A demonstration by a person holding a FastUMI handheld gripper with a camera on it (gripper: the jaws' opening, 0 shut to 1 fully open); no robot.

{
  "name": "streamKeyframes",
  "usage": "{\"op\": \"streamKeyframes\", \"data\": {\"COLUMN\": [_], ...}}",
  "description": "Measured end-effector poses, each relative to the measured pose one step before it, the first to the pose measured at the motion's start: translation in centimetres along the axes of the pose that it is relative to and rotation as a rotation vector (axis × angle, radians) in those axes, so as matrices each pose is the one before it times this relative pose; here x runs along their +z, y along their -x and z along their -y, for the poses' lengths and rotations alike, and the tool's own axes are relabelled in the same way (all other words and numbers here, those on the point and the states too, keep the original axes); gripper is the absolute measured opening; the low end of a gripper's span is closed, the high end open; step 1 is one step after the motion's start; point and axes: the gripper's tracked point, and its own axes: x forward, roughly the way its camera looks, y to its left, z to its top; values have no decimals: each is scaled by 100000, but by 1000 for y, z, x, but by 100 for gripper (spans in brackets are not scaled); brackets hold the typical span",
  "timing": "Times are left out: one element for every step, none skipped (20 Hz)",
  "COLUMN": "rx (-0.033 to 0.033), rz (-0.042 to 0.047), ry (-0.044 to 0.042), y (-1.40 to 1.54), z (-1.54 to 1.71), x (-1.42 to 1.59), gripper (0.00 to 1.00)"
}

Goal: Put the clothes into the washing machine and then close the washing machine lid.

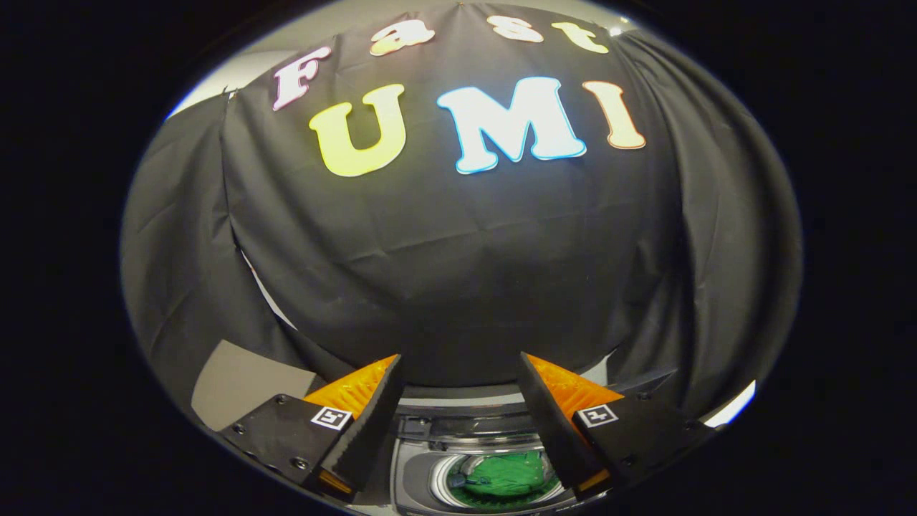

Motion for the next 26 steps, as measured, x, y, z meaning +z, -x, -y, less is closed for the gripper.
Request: {"op": "streamKeyframes", "data": {"rx": [-1025,-1412,-1150,-1571,-1222,-927,-894,-1147,-1746,-1191,-425,127,-27,-978,-565,-920,-314,36,-246,87,221,102,122,-43,40,-105], "rz": [-959,-1126,-766,-719,-645,-1035,-1167,-641,-914,-774,-531,-906,-778,-740,-743,1144,1064,-921,1531,-455,604,-19,92,341,-7,402], "ry": [1372,566,-110,-232,-104,203,585,1296,1797,1140,157,-571,-519,180,490,1563,1585,967,-267,-355,125,464,239,-341,14,65], "y": [-960,-676,-728,-699,-584,-682,-542,-527,-516,-345,-348,-245,-309,-354,-320,-44,-222,122,145,-202,87,109,168,32,265,310], "z": [109,183,158,183,137,126,155,179,384,367,96,3,-1,302,79,-1,-51,-103,56,-2,-91,-107,-12,56,34,-30], "x": [-126,-229,-79,-206,-75,-209,-338,-307,-227,-304,-177,-447,-389,-300,-356,121,90,-490,305,-307,101,-67,-42,-160,-142,-136], "gripper": [98,98,98,98,98,99,98,99,98,98,98,98,98,98,98,99,99,98,98,98,98,99,99,98,99,99]}}
